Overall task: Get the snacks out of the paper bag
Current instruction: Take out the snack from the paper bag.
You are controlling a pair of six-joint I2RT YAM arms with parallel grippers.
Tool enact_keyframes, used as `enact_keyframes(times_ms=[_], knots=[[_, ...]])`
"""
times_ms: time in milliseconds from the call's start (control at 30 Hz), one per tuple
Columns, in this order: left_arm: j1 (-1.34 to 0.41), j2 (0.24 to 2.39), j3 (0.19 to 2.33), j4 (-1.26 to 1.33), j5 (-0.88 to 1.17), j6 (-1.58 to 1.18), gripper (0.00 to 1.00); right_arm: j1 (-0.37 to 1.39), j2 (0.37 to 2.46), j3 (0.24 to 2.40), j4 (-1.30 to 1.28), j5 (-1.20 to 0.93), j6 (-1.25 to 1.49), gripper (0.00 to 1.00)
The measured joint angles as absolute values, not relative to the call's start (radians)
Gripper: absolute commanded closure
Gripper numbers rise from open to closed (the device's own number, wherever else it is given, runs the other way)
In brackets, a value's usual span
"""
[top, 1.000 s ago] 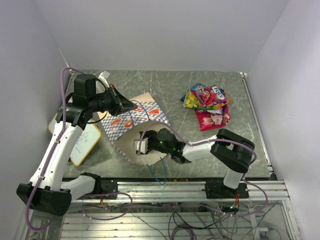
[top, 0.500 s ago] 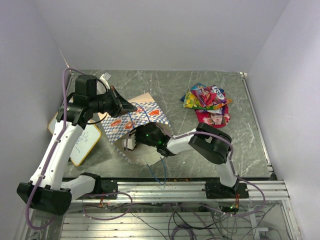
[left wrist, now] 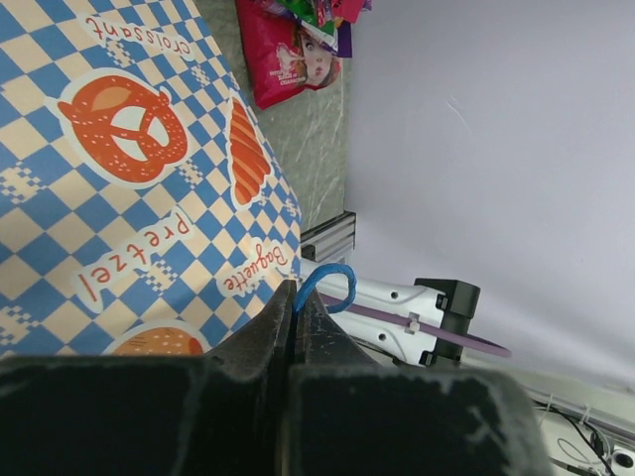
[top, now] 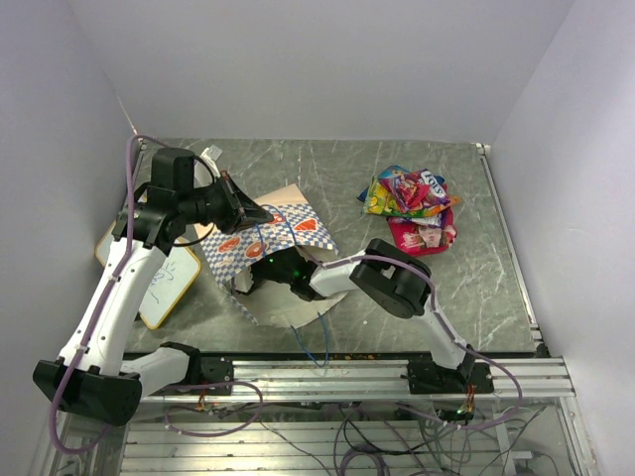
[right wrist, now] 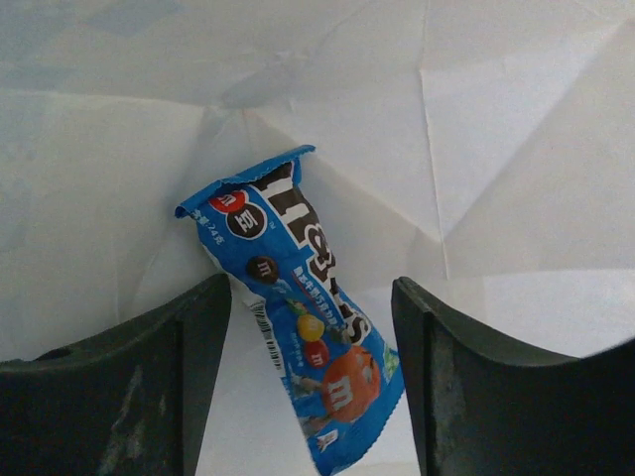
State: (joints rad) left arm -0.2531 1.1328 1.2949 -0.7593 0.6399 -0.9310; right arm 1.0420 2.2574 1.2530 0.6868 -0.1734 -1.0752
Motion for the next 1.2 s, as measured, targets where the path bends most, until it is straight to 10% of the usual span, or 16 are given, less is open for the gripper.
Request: enact_keyframes(times_ms=[200,567,1200], knots=[[-0.268,1.133,1.303,-0.779,0.628,-0.931,0.93,1.033,2.295,1.309,0.647,-0.191,-1.090,0.70],[-0.272,1.121,1.304,-0.783,0.598,-0.958,0.93,1.022,2.282,1.301,0.607,-0.188,-1.063,0.95],[-0.272,1.143,1.353,-0.719,0.525,-0.986,0.93,1.066,1.593,0.825,0.270,-0.084,-0.732,1.00]])
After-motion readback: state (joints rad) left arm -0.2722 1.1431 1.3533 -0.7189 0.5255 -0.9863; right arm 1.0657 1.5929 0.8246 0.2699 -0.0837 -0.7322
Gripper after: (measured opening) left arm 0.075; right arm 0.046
